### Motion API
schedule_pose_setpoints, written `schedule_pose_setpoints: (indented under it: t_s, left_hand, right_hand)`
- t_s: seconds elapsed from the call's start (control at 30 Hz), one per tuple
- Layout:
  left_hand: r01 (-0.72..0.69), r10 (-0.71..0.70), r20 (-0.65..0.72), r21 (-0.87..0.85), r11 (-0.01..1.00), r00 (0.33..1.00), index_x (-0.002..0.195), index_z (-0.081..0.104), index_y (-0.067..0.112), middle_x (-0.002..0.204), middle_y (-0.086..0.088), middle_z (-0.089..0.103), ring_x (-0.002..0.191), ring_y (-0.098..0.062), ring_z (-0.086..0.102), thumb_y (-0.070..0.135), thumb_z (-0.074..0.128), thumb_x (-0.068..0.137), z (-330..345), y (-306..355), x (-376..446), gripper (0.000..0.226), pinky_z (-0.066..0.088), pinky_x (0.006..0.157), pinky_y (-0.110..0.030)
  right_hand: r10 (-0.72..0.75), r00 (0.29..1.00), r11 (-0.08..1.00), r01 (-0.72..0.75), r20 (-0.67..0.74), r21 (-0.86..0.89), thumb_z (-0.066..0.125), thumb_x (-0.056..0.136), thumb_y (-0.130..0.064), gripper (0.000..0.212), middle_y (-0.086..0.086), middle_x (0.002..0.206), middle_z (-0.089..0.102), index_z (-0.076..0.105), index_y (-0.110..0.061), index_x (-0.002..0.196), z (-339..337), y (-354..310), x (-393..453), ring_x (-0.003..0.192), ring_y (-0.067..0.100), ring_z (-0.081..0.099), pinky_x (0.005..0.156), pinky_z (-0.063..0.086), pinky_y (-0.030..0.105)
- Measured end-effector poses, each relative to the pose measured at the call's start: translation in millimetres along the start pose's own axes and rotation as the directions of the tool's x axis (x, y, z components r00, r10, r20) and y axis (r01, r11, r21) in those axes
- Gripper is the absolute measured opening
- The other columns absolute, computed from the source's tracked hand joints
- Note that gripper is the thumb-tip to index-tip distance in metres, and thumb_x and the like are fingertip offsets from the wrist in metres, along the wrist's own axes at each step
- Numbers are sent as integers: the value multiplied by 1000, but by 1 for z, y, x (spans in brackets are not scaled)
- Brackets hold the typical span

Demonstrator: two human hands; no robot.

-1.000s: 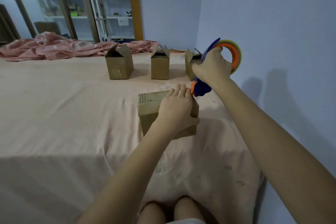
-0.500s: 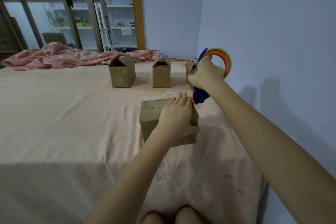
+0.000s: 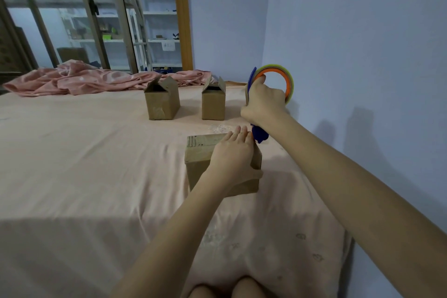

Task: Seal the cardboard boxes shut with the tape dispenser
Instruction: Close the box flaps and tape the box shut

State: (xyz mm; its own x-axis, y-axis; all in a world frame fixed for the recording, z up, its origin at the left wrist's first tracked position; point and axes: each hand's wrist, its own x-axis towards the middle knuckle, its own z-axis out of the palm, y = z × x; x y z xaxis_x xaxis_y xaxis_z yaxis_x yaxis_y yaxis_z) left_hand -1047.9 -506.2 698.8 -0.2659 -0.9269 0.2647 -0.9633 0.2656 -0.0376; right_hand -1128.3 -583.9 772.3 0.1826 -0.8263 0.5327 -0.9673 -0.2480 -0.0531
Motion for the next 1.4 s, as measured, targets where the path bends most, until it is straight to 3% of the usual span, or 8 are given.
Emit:
schedule_pose_setpoints:
  t_s: [0.23, 0.43, 0.57, 0.7, 0.87, 1.1, 1.2, 1.4]
  left_hand:
    - [1, -2, -32, -26, 1000, 999, 149, 8, 3, 158, -14, 6, 146, -26, 4, 55, 60, 82, 0, -2, -6, 100, 5, 117, -35]
    - [30, -31, -18, -45, 999, 999, 149, 12, 7, 158, -12, 8, 146, -25, 7, 61, 63, 77, 2, -5, 1, 104, 7, 117, -36]
    - [27, -28, -32, -33, 999, 999, 150, 11, 10, 158, -10, 9, 146, -23, 8, 60, 63, 77, 2, -6, 1, 103, 9, 117, -36]
    - [32, -32, -24, -16, 999, 999, 150, 14, 18, 158, -10, 12, 145, -25, 10, 60, 65, 76, -2, -1, -1, 99, 13, 116, -38]
    - [57, -57, 25, 25, 998, 998, 140, 33, 21, 144, -10, 33, 132, -28, 31, 60, 67, 73, -10, 5, 0, 84, 37, 101, -37]
    - [71, -111, 170, 228, 971, 979, 134, 40, 12, 141, -20, 33, 131, -40, 29, 57, 64, 78, -19, 23, 12, 76, 35, 101, -43]
    - [70, -104, 172, 195, 978, 979, 128, 49, 14, 138, -19, 35, 129, -38, 31, 55, 63, 79, -21, 21, 9, 65, 35, 100, -42]
    - [66, -73, 126, 58, 996, 989, 120, 56, 22, 140, -17, 34, 134, -36, 24, 43, 62, 84, -18, 14, 6, 42, 21, 113, -44]
  right_hand:
    - [-40, 997, 992, 48, 66, -115, 57, 82, -12, 52, 13, 102, 61, 33, 6, 124, 22, 10, -9, 96, 31, 60, 63, 38, 30]
    - [177, 982, 974, -167, -59, 153, 58, 80, -23, 33, 1, 63, 49, 31, -7, 92, 37, 76, -31, 55, 21, 48, 47, 30, 27]
    - [140, 975, 962, -93, -171, 257, 54, 85, -33, 32, -3, 57, 44, 34, -9, 88, 23, 95, -29, 50, 16, 47, 46, 29, 25]
    - [24, 955, 982, 33, -296, 187, 55, 84, -33, 27, 3, 62, 48, 43, -10, 76, 21, 95, -34, 56, 20, 48, 53, 35, 28]
    - [-98, 928, 987, 137, -360, 86, 64, 79, -27, 27, 13, 69, 56, 56, -1, 79, 38, 91, -45, 57, 23, 47, 51, 33, 25]
    - [1, 952, 963, 82, -306, 257, 71, 78, -22, 28, 19, 78, 59, 56, 1, 73, 73, 93, -51, 76, 37, 56, 54, 39, 32]
    - [30, 976, 929, 54, -218, 367, 72, 78, -20, 24, 15, 90, 63, 62, -1, 89, 93, 102, -54, 94, 32, 55, 63, 35, 27]
    - [12, 998, 812, 24, -57, 583, 72, 77, -21, 29, 2, 98, 60, 61, -23, 103, 120, 117, -74, 88, 16, 55, 72, 38, 21]
